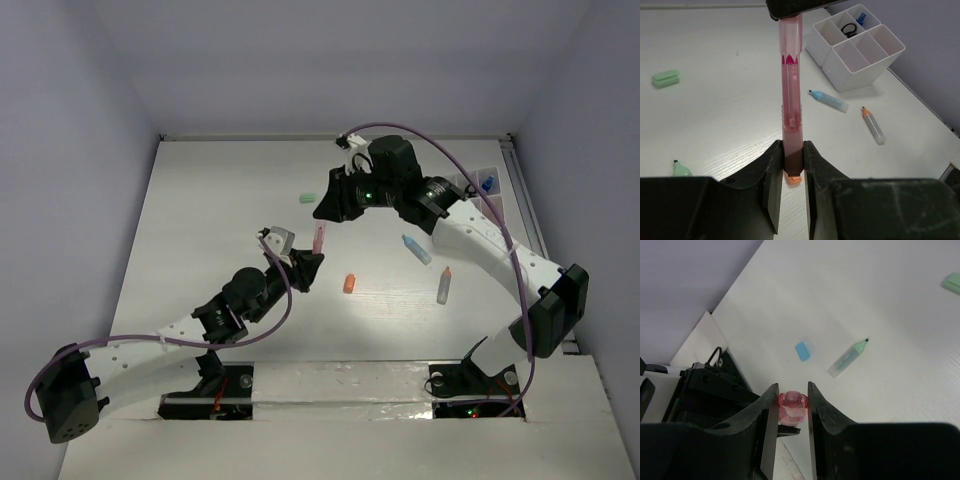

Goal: Sort the stationery into containers
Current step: Close the pen cap on the pen.

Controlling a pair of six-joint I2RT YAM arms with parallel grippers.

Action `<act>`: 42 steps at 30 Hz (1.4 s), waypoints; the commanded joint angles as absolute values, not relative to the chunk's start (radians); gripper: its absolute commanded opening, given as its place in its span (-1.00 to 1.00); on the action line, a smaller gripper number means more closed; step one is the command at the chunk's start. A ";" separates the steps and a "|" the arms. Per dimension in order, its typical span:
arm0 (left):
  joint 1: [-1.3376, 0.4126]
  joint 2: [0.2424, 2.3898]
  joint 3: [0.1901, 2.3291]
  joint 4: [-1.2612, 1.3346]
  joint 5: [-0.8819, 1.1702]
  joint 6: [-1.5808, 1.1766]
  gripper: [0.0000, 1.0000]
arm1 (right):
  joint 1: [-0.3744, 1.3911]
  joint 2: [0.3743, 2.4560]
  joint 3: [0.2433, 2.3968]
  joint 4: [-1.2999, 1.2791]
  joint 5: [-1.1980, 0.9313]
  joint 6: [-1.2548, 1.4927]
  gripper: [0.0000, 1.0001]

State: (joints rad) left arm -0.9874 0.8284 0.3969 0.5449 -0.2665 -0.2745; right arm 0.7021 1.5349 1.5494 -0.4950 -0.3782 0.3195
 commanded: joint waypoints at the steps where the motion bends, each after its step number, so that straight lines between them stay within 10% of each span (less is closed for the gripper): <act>1: -0.997 0.793 0.476 0.647 -0.281 -0.249 -1.00 | 0.696 1.511 1.479 -0.433 -0.390 0.328 -1.00; 42: -0.997 0.865 0.790 0.643 -0.347 -0.121 -1.00 | 0.910 1.368 0.957 -0.139 -0.236 0.481 -1.00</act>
